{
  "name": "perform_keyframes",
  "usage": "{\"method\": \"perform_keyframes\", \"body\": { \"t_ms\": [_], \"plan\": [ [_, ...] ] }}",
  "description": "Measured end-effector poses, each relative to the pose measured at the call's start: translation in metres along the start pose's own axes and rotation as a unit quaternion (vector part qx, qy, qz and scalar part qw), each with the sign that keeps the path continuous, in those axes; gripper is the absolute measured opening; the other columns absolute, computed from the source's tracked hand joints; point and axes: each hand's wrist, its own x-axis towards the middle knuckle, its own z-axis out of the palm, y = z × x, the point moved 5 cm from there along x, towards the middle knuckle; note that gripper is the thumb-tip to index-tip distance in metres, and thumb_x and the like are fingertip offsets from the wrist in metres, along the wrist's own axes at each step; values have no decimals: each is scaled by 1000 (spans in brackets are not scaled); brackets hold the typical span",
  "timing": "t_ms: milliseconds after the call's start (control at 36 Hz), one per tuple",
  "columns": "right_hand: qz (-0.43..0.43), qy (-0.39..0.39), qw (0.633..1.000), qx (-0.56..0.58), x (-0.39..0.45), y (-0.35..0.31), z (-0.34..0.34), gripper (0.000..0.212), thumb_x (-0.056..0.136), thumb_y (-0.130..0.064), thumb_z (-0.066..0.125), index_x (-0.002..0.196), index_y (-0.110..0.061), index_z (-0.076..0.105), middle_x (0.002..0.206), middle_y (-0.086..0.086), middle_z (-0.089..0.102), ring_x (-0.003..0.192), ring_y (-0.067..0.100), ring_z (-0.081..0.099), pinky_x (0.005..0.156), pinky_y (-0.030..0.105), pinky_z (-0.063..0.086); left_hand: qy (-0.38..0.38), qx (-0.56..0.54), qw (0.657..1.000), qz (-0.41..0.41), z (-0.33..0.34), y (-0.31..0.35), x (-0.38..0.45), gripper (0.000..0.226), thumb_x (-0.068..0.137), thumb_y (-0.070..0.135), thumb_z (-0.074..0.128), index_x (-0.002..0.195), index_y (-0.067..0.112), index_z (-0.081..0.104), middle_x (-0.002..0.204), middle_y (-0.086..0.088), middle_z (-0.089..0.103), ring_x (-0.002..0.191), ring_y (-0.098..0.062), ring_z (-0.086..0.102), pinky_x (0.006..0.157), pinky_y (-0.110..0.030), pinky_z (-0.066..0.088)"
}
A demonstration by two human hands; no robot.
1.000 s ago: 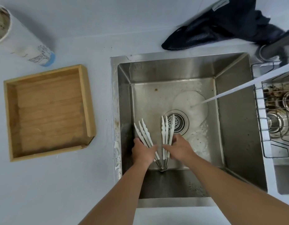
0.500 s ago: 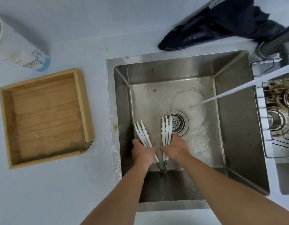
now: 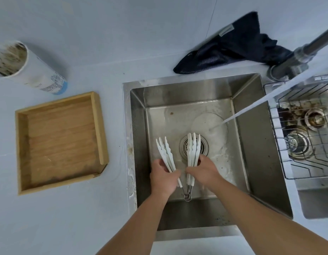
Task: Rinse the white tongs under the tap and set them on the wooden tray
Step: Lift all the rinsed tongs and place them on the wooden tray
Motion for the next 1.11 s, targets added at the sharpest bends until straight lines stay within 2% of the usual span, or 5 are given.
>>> {"method": "perform_keyframes", "body": {
  "t_ms": [194,361,722,889,1111],
  "plan": [
    [-25,0,998,49,-17,-9,-19,29,74,-12,79,99,-22,69,91,1,75,83,15,72,79,33,61,-4,-48,998,46,4,13,-15,57,75,7,84,106,40,48,96,17,69,78,6,71,58,-7,53],
    [-49,-5,997,67,-33,-14,-40,24,76,-13,78,99,-18,73,88,3,77,80,17,75,65,28,61,-43,-88,995,36,11,21,-24,60,74,10,81,123,27,51,110,3,74,96,-15,74,90,-45,61],
    [-81,-47,989,114,-64,-40,-90,32,74,-23,83,102,-18,71,86,1,80,73,14,76,58,23,55,-83,-147,982,83,25,68,-53,57,84,7,77,127,34,53,109,1,77,96,-15,75,89,-42,61],
    [-106,-57,982,147,-68,-50,-111,38,76,-16,84,110,-15,68,92,1,80,83,19,78,67,28,59,-80,-176,975,113,27,91,-63,58,83,8,79,124,40,52,104,-1,75,88,-16,77,67,-31,62],
    [-125,-100,957,242,-78,-67,-123,38,83,1,73,118,-9,62,84,12,77,72,27,77,60,34,60,-83,-202,966,136,27,109,-74,62,83,7,80,130,38,54,102,-2,77,94,-23,76,86,-53,62]
  ]
}}
